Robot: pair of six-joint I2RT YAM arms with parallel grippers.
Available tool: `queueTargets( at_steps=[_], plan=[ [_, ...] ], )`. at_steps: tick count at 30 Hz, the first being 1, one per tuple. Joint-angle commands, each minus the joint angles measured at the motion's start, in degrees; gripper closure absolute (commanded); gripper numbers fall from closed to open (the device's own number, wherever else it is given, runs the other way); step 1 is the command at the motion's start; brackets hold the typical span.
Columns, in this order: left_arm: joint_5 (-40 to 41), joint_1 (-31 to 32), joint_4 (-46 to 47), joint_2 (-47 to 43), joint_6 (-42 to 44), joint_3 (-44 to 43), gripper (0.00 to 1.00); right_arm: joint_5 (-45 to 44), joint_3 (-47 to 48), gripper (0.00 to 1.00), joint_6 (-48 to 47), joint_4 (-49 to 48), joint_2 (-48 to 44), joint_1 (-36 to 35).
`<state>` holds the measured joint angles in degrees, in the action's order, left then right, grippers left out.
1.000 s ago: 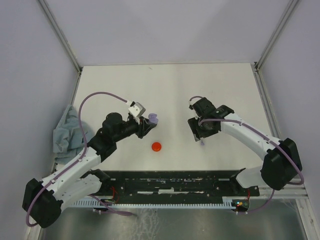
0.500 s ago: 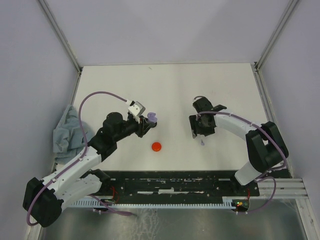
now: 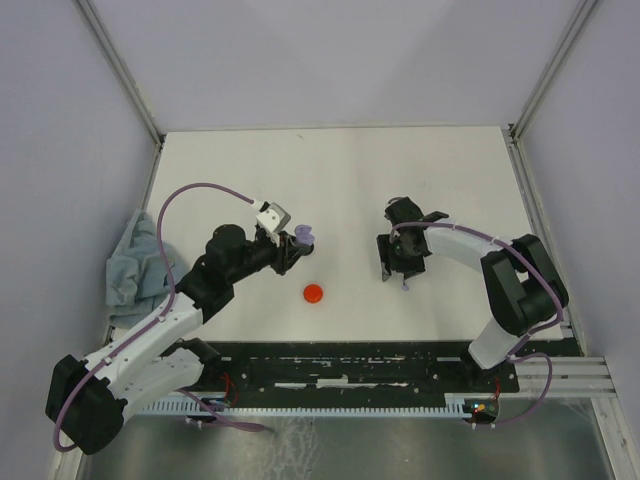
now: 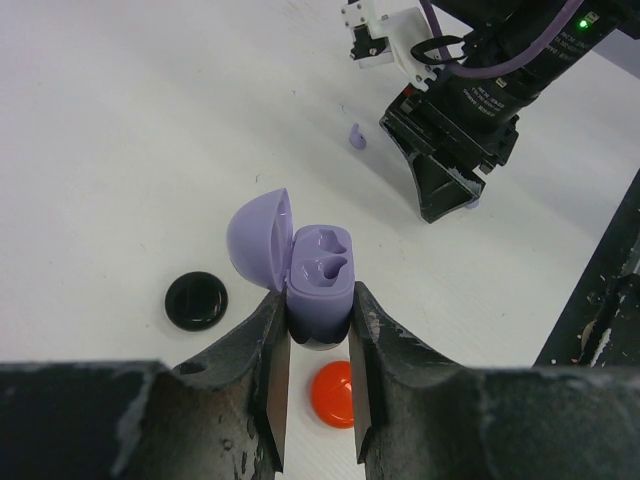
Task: Insert the wireless bluetooth earbuds into the charging case
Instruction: Pick up the earbud from the center of the board.
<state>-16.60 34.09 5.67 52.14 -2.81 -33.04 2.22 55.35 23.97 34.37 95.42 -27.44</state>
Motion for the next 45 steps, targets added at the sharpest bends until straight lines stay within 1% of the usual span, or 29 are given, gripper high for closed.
queueTargets(
  at_steps=[1,8,16,22,27,30,34,45],
  plan=[
    [-0.7,-0.3,2.2,-0.1,2.6,-1.8,0.97,5.8,-1.9,0.34,-0.3,-0.5,-0.4,-0.2],
    [-1.2,-0.3,2.2,0.0,2.6,-1.8,0.97,7.5,-1.6,0.36,-2.2,2.7,-1.6,-1.4],
    [-1.7,-0.3,2.3,0.1,2.6,-1.8,0.97,6.1,-1.7,0.38,-3.8,5.8,-2.0,-4.5],
    [-2.0,-0.3,2.5,0.2,2.5,-1.8,0.97,1.5,2.8,0.38,-4.8,9.3,-4.8,-6.1],
    [-2.0,-0.3,2.5,0.1,2.5,-1.7,0.97,-7.0,7.6,0.38,-6.1,14.6,-7.3,-6.1],
    [-2.1,-0.3,2.5,0.0,2.5,-1.7,0.97,-12.3,9.3,0.38,-8.1,17.8,-5.8,-6.0],
    [-2.2,-0.3,2.5,-0.1,2.5,-1.7,0.97,-14.9,10.8,0.41,-11.4,19.0,-2.8,-5.9],
    [-2.4,-0.3,2.7,-0.1,2.4,-1.6,0.97,-9.7,11.3,0.51,-14.8,16.6,4.7,-5.8]
  ],
)
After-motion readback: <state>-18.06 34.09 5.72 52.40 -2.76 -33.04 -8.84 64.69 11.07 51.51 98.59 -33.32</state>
